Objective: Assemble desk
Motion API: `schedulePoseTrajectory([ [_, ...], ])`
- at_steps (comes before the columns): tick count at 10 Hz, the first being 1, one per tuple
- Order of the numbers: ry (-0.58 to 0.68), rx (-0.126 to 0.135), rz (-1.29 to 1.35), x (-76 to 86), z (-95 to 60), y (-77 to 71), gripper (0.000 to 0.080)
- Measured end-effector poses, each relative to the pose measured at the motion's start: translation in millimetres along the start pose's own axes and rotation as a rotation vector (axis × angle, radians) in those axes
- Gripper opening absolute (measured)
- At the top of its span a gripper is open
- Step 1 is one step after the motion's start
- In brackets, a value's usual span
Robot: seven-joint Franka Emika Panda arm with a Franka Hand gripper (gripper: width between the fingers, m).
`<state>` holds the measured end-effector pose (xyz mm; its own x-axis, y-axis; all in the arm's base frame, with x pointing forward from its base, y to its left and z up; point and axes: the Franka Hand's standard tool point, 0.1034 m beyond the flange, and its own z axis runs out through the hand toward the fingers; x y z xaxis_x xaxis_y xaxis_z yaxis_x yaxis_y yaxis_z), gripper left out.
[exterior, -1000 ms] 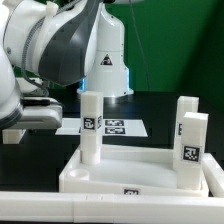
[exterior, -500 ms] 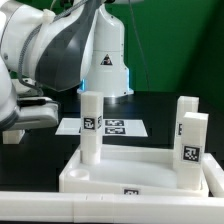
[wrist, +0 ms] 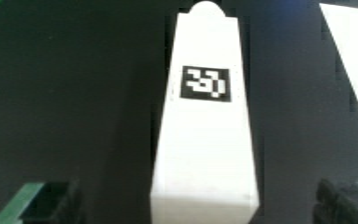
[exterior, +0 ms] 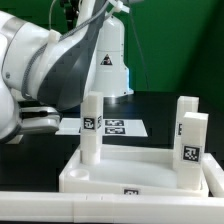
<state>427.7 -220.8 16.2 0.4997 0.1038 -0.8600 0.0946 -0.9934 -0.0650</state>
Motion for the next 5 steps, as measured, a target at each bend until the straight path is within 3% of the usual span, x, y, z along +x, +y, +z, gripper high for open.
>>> schedulePoseTrajectory([
  [2, 0.004, -0.003, -0.001, 1.5, 0.8, 0.2, 0.0648],
  [4, 0.007, -0.006, 0.0, 4.3, 3.8, 0.7, 0.0403],
  [5, 0.006, -0.007, 0.003, 4.7, 5.2, 0.6, 0.0403],
])
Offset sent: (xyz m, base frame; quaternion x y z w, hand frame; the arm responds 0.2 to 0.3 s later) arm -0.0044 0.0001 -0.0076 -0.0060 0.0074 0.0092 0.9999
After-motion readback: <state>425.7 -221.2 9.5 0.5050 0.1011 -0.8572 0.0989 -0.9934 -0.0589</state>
